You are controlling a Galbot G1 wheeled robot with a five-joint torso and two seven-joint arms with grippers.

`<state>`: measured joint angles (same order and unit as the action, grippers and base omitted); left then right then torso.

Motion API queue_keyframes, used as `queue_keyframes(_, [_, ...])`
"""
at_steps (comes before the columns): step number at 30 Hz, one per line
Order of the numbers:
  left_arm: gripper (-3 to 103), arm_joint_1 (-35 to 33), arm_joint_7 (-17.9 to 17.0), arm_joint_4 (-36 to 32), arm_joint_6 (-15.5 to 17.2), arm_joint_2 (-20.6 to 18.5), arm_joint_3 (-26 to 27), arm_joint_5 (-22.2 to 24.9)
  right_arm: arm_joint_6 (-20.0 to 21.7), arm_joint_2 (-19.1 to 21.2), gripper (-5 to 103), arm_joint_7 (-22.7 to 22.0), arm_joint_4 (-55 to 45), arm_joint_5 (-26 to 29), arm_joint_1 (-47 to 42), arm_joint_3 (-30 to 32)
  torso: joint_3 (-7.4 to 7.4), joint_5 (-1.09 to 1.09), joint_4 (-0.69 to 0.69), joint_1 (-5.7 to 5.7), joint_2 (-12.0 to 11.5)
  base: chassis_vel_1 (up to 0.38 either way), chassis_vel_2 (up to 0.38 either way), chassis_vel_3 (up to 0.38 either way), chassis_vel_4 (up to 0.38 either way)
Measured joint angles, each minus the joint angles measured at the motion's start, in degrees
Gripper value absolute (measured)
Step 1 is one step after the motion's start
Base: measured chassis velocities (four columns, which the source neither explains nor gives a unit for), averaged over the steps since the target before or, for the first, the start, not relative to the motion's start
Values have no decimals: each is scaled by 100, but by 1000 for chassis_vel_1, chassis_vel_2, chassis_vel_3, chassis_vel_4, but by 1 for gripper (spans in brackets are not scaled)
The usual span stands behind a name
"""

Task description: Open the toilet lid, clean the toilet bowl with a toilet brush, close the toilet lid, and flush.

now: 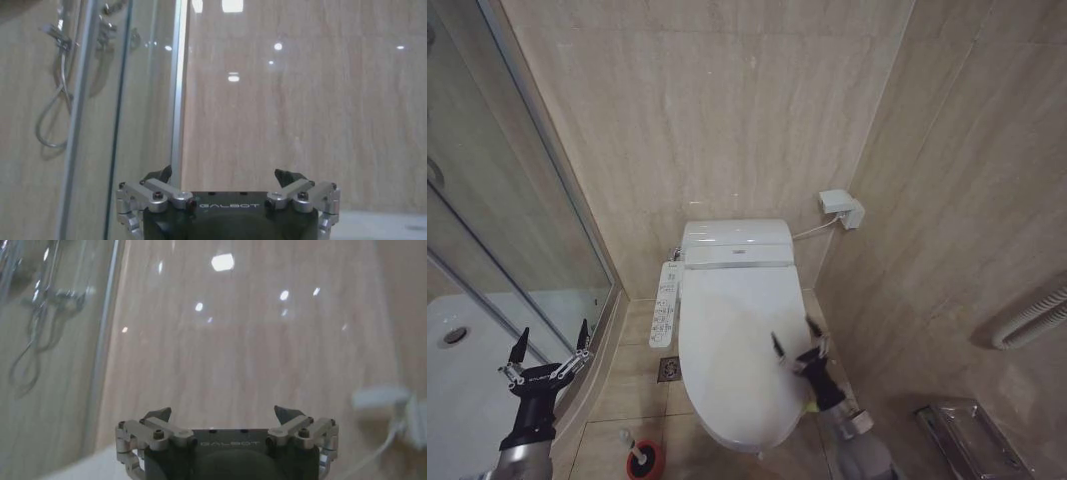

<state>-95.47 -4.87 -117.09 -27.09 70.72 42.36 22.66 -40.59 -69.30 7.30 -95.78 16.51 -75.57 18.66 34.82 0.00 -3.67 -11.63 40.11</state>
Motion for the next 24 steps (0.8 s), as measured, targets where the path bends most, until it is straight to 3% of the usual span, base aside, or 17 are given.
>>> queue_keyframes(7, [100,456,493,360,-102,-494,-40,636,291,15,100,-376,-1063,222,-292,754,0,1,-3,0,0,0,0,0,0])
queue_keyframes(9, [100,602,880,492,-214,-671,19,937,435,33,100,-513,-1307,379,-284,882,0,1,-3,0,0,0,0,0,0])
queue_keyframes(10, [100,698,1125,598,-307,-760,29,1075,507,37,100,-575,-1384,407,-267,931,0,3,3,0,0,0,0,0,0])
queue_keyframes(12, [100,734,1204,634,-337,-794,27,1111,520,38,100,-587,-1401,418,-266,944,0,4,2,0,0,0,0,0,0])
queue_keyframes(13, [100,921,1582,821,-475,-943,-52,1256,548,52,100,-589,-1442,498,-279,970,0,0,0,0,0,0,0,0,0])
queue_keyframes(14, [100,992,1668,885,-508,-990,-95,1286,548,52,100,-572,-1446,536,-286,972,0,2,-2,0,0,0,0,0,0])
queue_keyframes(24, [100,1388,1564,1133,-468,-1177,-314,1305,469,-141,100,-334,-1370,667,-248,968,-1,2,-2,0,0,0,0,0,0])
